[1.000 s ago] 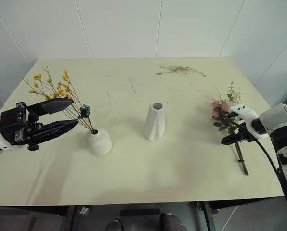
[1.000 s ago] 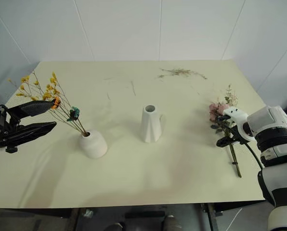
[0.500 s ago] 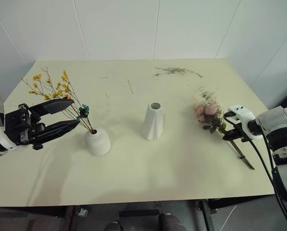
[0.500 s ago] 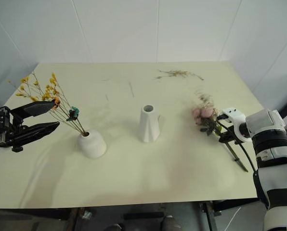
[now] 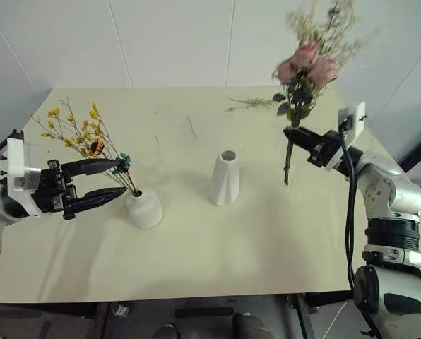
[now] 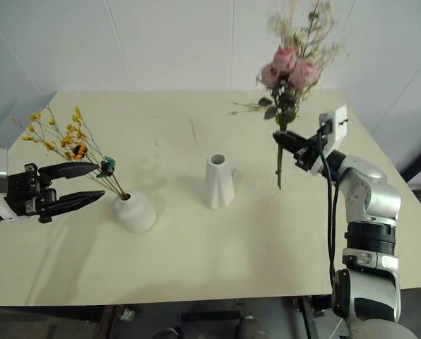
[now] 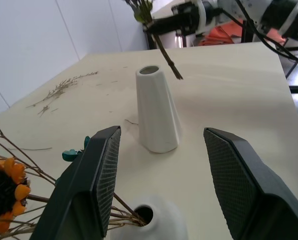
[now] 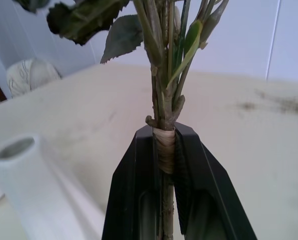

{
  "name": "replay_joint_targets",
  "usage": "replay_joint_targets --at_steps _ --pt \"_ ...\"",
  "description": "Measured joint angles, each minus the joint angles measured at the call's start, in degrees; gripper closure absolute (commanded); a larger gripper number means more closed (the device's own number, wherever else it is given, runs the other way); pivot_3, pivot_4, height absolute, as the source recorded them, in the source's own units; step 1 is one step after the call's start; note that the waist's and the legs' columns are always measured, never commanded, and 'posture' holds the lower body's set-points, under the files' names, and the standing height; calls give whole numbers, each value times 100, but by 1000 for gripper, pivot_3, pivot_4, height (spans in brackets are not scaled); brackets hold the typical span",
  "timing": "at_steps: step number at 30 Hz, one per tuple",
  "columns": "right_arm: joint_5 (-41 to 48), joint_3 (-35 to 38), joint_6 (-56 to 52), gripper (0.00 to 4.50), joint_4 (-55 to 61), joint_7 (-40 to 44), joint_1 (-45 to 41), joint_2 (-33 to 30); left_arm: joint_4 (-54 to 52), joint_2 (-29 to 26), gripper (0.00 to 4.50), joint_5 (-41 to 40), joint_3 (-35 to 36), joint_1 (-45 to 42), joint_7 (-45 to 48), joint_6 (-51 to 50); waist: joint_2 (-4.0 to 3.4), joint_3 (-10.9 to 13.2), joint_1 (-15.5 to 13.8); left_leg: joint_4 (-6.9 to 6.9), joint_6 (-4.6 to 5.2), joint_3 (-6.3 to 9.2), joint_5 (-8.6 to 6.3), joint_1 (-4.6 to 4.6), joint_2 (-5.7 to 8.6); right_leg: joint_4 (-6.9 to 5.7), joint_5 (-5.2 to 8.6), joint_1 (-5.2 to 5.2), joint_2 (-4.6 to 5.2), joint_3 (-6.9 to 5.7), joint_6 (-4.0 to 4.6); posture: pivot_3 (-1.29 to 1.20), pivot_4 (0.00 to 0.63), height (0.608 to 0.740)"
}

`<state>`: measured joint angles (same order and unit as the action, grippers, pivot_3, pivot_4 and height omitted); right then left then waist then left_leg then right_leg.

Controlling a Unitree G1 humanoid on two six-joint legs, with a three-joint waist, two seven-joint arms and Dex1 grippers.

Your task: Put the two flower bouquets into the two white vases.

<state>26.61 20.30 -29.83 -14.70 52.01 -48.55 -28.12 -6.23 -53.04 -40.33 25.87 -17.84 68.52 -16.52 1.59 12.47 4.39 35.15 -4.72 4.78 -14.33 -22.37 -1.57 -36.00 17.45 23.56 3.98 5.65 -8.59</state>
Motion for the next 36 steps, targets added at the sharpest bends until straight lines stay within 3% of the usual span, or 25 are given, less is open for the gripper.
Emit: replay_joint_targets --at_steps 10,16,36 --pt "934 127 229 4429 692 -318 -411 308 213 -146 1681 128 -517 -568 9 -370 -9 5 51 -1 1 0 -1 3 -8 -13 2 7 -8 1 3 0 150 740" --pt "1232 -356 353 4429 1121 -447 -488 1007 412 261 1681 133 -601 -1127 -534 -456 -9 5 45 5 -2 2 2 5 -8 -44 4 15 -10 3 7 0 150 740" --pt "1113 -1069 941 4429 675 -491 -471 1634 -148 461 1681 -202 -611 -658 -744 -1054 -9 5 39 4 -9 4 6 8 -10 -51 7 17 -12 3 13 0 150 740"
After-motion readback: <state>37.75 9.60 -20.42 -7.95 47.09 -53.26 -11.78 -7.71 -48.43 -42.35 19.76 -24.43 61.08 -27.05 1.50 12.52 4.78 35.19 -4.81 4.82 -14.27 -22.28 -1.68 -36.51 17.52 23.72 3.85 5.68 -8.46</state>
